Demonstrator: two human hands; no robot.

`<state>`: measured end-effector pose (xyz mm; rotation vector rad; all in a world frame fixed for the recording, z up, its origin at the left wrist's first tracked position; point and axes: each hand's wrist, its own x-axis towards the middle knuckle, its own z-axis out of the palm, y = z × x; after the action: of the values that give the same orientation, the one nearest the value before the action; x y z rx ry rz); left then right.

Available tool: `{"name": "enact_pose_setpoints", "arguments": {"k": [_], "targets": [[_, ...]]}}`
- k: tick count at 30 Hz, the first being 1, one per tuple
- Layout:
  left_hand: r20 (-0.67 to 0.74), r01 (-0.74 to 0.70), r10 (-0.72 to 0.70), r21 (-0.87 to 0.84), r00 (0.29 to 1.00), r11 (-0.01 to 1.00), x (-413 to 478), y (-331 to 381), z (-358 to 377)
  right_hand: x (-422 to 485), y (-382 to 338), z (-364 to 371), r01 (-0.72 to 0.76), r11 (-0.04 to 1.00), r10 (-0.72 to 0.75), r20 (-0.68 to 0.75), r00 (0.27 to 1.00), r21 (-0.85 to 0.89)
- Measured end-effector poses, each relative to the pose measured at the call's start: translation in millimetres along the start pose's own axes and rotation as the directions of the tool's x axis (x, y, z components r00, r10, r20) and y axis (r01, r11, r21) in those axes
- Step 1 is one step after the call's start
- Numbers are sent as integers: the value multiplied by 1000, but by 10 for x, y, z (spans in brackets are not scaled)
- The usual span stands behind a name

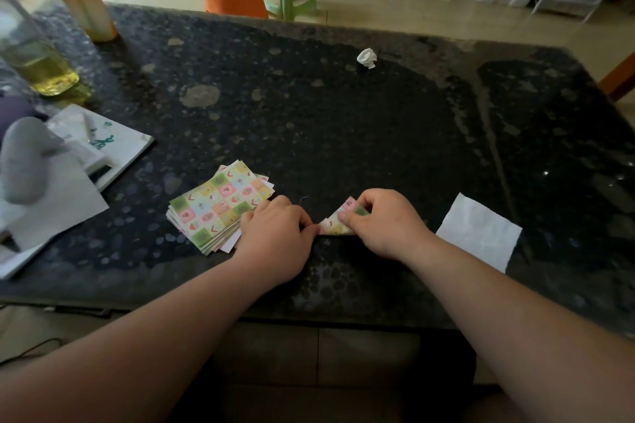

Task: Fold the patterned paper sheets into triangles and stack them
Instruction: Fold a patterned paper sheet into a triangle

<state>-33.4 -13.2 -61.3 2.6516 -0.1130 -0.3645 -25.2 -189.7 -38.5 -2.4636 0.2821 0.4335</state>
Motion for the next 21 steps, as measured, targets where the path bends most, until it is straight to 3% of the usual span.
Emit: {"name": "enact_pose_setpoints", "arguments": {"k": [6, 8, 10, 13, 17, 21], "targets": [[-36, -66, 64, -59, 997, 996, -47, -31, -22, -20, 80, -34, 57, 995, -59, 26, 998, 83], [-4, -143, 143, -36, 990, 989, -79, -73, -59, -45, 170, -132, 150, 985, -162, 151, 975, 87], [69, -201, 200, 2, 977, 980, -104, -111, -111, -92, 253, -272, 273, 962, -252, 346, 904, -11], [148, -231, 228, 0, 962, 973, -84, -146, -191, -155, 320, -438, 346, 935, -259, 511, 820, -81], [176, -225, 234, -70, 956, 972, 0, -151, -238, -177, 359, -370, 334, 942, -309, 329, 892, -22], [198, -214, 224, -70, 954, 974, 45, -151, -244, -195, 264, -179, 327, 938, -299, 206, 932, -119]]}}
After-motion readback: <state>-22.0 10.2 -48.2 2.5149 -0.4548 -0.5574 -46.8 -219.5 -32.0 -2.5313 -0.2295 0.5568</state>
